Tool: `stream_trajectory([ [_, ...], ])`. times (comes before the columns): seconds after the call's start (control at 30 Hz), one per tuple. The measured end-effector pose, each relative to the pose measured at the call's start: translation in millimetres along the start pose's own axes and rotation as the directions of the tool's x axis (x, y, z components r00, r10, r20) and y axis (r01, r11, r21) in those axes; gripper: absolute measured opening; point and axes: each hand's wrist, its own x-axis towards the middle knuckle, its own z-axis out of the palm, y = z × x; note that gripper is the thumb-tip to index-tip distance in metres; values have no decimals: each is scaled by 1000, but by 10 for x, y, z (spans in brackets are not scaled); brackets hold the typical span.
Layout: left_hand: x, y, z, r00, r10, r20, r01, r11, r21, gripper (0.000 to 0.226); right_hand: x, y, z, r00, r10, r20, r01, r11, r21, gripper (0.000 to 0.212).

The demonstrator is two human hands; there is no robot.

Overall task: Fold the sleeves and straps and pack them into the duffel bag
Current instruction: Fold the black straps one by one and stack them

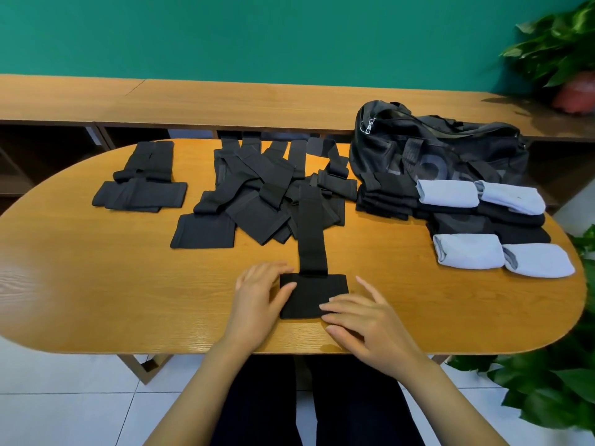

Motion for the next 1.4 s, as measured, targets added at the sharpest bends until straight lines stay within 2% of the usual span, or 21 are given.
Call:
stream_trajectory([
  [0.07,-64,0,-36,998,33,58,-34,999,13,31,-22,-9,-2,1000,21,6,-21,999,24,36],
  [0.2,-138,-19,-143,966,57,252,-50,998,-38,60,9,4,-52,994,108,27,-110,993,49,39],
  [0.3,-159,-35,-172,946,59,318,-56,998,-19,68,57,80,-91,984,170,49,-167,985,-51,46],
  [0.47,-192,-80,-103,972,93,216,-96,995,3,48,47,149,-60,967,238,93,-228,968,-106,62],
  [0.7,-252,-57,-61,979,197,46,-201,973,115,42,14,171,-32,984,171,38,-167,981,-103,62],
  [0.9,-282,-16,-97,971,236,-39,-233,970,69,36,-7,151,-18,985,100,-142,-114,989,-90,44],
  [1.0,-305,2,-117,964,261,-54,-258,965,50,36,-35,118,-38,971,122,-206,-131,991,-33,47],
  [1.23,-343,172,-159,978,151,-145,-166,981,-97,40,-57,43,-69,941,212,-264,-205,977,52,46],
  [1.3,-311,240,-199,987,102,-128,-122,979,-163,40,-6,18,-109,924,268,-273,-246,963,112,46],
  [1.4,-223,353,-258,997,-29,-76,8,965,-261,34,117,15,-186,896,368,-247,-324,924,203,32],
])
